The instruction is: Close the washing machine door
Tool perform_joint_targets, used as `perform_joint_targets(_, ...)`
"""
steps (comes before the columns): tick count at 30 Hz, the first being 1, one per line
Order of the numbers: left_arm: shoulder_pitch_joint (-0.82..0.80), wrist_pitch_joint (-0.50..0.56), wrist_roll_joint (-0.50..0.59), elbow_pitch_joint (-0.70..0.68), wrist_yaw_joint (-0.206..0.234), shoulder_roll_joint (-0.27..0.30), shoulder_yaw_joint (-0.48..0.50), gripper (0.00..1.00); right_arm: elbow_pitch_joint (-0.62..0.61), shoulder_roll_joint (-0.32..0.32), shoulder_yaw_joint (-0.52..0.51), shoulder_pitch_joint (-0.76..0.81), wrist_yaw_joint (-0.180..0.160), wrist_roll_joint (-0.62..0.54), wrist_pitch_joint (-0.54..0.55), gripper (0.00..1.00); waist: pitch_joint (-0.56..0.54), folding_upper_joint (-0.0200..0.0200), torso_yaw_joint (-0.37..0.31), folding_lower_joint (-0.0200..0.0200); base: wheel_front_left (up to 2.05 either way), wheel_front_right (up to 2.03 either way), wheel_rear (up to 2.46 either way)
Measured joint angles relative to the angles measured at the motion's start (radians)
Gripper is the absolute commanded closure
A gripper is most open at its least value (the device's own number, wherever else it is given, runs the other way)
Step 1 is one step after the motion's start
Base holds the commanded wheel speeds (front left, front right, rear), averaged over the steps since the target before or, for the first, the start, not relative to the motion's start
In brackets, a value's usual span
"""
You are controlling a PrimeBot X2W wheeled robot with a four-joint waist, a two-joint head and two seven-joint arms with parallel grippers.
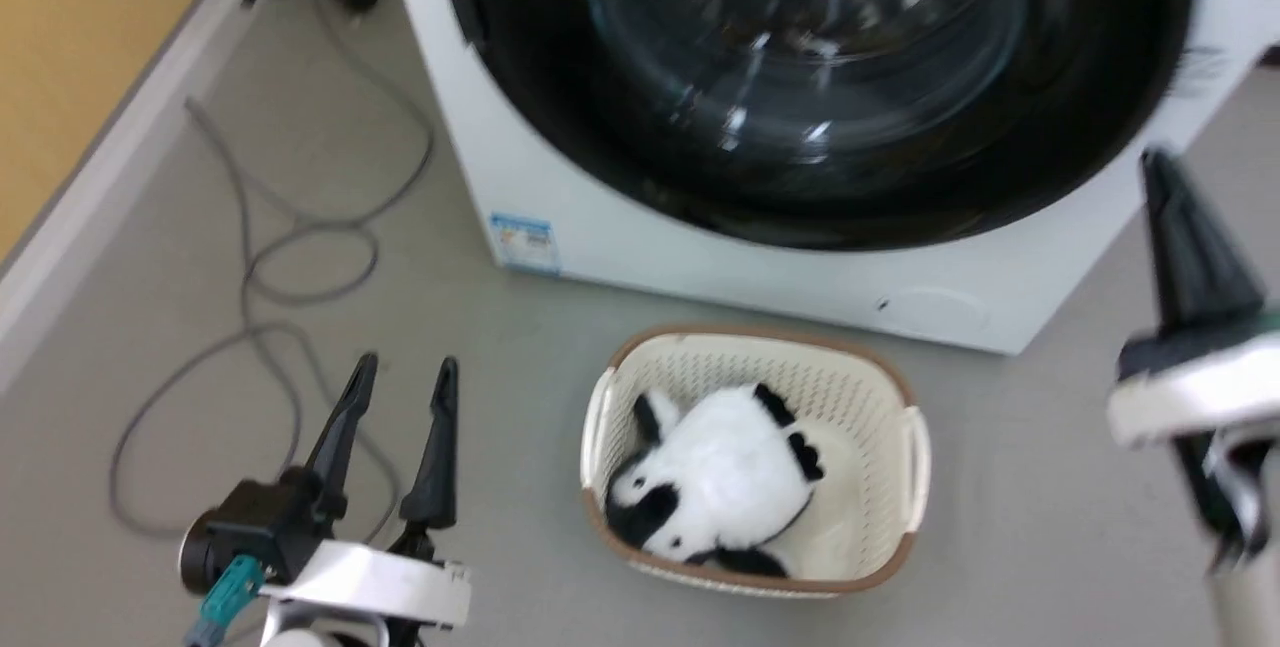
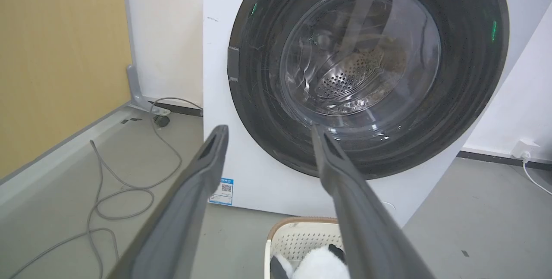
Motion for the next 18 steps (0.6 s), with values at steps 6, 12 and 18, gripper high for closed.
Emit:
perform_joint_targets(6,0.038,0.0,0.033,0.005,0.001,-0.011,0.027,0.0,-0.139,0.152,-0.058,0.222,0.0,-0.061,-0.035,1.0,-0.068,0.0,-0.051,-0.0002,0.0,0.0,0.0)
perform_joint_targets(12,0.061,0.0,0.056,0.006,0.004,-0.017,0.04,0.0,-0.212,0.226,-0.089,0.365,0.0,-0.092,-0.053,1.0,-0.103,0.0,-0.077,-0.0001,0.0,0.0,0.0)
perform_joint_targets(18,0.096,0.0,0.069,0.013,0.011,-0.024,0.041,0.0,-0.227,0.239,-0.09,0.453,0.0,-0.125,-0.057,0.0,-0.129,0.0,-0.084,-0.0001,0.0,0.0,0.0)
